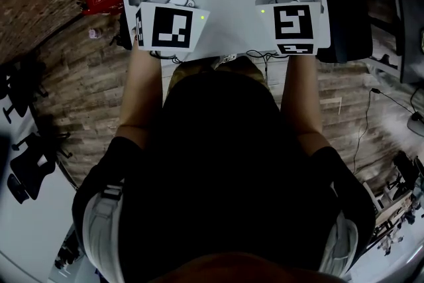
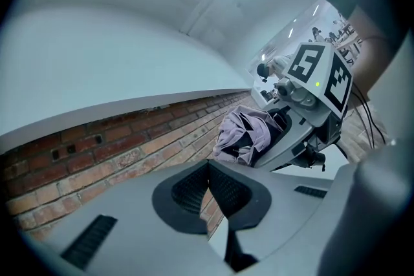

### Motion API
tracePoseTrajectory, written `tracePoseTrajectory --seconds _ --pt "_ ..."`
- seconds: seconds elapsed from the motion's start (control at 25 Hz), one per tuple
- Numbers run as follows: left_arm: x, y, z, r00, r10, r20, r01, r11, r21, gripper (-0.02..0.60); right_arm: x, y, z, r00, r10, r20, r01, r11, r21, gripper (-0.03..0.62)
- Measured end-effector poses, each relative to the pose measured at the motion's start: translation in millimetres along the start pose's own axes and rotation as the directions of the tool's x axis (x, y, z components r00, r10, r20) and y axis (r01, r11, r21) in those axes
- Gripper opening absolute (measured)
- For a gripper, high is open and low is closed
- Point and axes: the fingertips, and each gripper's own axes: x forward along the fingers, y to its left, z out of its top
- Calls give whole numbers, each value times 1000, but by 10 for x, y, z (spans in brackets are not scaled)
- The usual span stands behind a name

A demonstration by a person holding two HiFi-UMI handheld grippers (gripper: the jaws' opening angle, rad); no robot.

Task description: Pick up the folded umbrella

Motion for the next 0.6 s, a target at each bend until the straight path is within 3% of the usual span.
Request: tracePoseTrajectory --seconds 0.36,0.6 --pt "-32 152 110 999 17 29 -17 1000 25 11 -44 -46 273 998 -11 70 12 1000 -15 227" --pt "-89 196 26 998 62 -14 -62 998 14 11 -121 -33 407 993 2 119 1 1000 -22 229"
